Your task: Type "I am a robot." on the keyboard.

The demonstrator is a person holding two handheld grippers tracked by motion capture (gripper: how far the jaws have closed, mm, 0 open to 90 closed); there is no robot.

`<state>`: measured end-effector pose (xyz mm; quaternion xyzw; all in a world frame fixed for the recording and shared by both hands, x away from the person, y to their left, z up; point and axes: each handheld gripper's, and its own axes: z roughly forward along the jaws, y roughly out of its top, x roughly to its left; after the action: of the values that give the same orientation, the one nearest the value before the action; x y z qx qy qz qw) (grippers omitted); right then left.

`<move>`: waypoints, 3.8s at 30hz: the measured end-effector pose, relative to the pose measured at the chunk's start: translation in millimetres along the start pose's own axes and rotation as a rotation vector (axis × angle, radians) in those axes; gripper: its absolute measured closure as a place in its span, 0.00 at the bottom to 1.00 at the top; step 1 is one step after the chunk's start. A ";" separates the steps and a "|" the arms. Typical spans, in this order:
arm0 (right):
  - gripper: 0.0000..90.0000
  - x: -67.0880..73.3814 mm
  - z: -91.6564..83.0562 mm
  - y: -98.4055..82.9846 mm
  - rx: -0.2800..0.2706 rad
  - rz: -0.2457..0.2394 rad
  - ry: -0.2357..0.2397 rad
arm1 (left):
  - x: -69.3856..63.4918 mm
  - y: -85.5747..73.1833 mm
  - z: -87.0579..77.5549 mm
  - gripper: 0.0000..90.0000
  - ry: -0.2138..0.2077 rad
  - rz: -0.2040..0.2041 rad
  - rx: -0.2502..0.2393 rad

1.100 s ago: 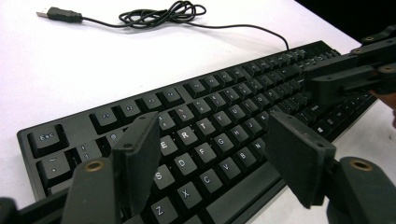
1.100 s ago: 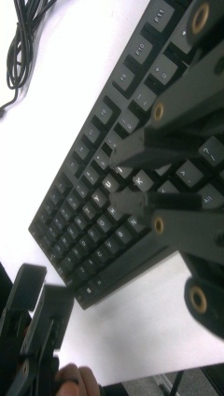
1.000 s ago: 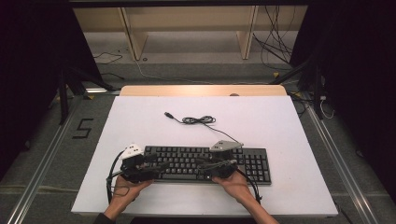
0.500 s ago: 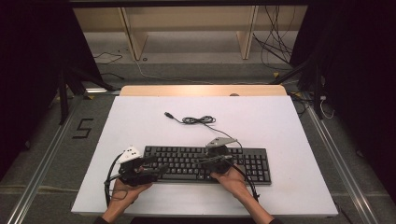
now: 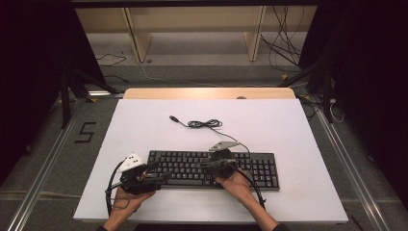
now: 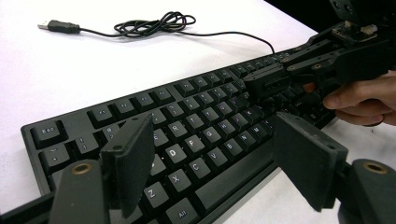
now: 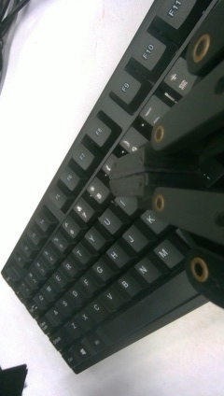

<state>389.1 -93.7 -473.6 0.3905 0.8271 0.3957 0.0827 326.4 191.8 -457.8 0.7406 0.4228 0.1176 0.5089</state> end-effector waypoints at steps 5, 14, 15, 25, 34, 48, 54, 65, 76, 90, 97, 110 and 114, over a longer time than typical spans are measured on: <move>1.00 -0.4 1.5 -0.6 0.008 -0.004 -0.001 | -0.1 -0.9 -0.9 0.32 -0.001 0.002 0.001; 1.00 0.8 4.4 -2.1 0.023 -0.008 -0.007 | -0.1 -1.4 -1.7 0.32 0.001 0.002 -0.004; 1.00 1.1 4.3 -2.3 0.023 -0.011 -0.009 | -0.2 -1.4 -1.8 0.32 0.001 0.000 -0.005; 0.97 -0.1 2.3 -1.9 0.010 0.017 0.001 | 0.5 -1.8 -2.2 0.32 0.002 0.002 -0.013; 0.72 -1.9 -10.5 1.8 -0.062 0.044 0.049 | 1.8 -1.3 -5.7 0.32 0.007 0.000 -0.031; 0.45 6.9 -18.1 7.0 -0.109 0.037 0.105 | 3.3 -2.1 -7.3 0.32 0.012 -0.007 -0.031; 0.45 14.8 -15.7 8.1 -0.107 0.015 0.129 | 6.2 -3.4 -10.7 0.31 0.020 -0.017 -0.032; 0.68 28.4 -6.5 8.2 -0.085 -0.017 0.157 | 7.0 -4.8 -12.5 0.31 0.023 -0.020 -0.030; 0.97 37.9 2.3 7.1 -0.052 -0.050 0.152 | 6.5 -5.8 -12.9 0.31 0.022 -0.021 -0.028; 1.00 47.8 15.4 5.2 -0.010 -0.074 0.158 | 5.9 -6.1 -13.1 0.31 0.021 -0.017 -0.029; 1.00 49.6 18.3 4.7 0.002 -0.076 0.162 | 5.9 -6.1 -13.3 0.31 0.022 -0.019 -0.030; 1.00 50.1 24.0 3.0 0.022 -0.081 0.152 | 6.1 -6.1 -13.4 0.31 0.022 -0.018 -0.029; 1.00 49.8 24.6 2.6 0.026 -0.082 0.149 | 6.0 -6.1 -13.3 0.31 0.022 -0.019 -0.030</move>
<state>367.7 -42.7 -479.7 0.3266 0.8514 0.4092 0.0321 319.0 205.8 -458.5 0.7275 0.4335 0.1275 0.5163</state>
